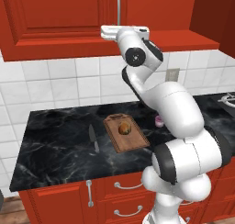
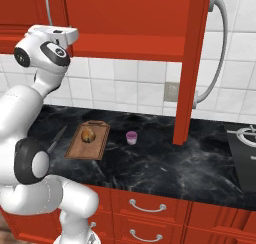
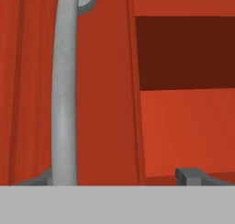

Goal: Pick the bread, place it on the cutting board, pick the jam, place it on the counter, and close the cabinet.

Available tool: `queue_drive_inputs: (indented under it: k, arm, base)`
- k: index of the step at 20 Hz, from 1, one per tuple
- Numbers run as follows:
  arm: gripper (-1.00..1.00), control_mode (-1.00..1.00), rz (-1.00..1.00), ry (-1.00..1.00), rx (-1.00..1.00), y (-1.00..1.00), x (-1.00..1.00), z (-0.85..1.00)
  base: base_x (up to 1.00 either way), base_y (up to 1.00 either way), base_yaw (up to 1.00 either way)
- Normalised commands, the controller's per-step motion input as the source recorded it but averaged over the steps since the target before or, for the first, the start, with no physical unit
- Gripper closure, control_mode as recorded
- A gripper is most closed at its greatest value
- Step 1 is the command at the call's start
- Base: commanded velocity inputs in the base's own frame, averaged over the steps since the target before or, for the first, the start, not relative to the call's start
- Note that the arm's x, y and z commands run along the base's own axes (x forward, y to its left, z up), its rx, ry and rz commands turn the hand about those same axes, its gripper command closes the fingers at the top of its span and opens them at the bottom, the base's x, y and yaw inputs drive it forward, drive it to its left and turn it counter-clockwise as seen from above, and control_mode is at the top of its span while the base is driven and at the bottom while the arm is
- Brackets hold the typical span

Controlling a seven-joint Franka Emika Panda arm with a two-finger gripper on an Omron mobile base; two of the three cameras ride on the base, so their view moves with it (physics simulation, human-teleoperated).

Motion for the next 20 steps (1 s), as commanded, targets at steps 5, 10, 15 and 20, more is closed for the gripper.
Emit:
queue_drive_inputs:
  k: [5, 10, 15, 20]
  arm:
    - [-1.00, -1.00, 0.06, 0.03, 0.00, 0.00, 0.31, -0.01]
    - [-1.00, -1.00, 0.05, 0.01, 0.00, 0.00, 0.03, 0.00]
    - [-1.00, -1.00, 0.03, 0.00, 0.00, 0.00, 0.00, 0.00]
    - [-1.00, -1.00, 0.04, 0.00, 0.00, 0.00, 0.00, 0.00]
  base:
    - [0.00, 0.00, 0.00]
    - [0.00, 0.00, 0.00]
    - [0.00, 0.00, 0.00]
    - [0.00, 0.00, 0.00]
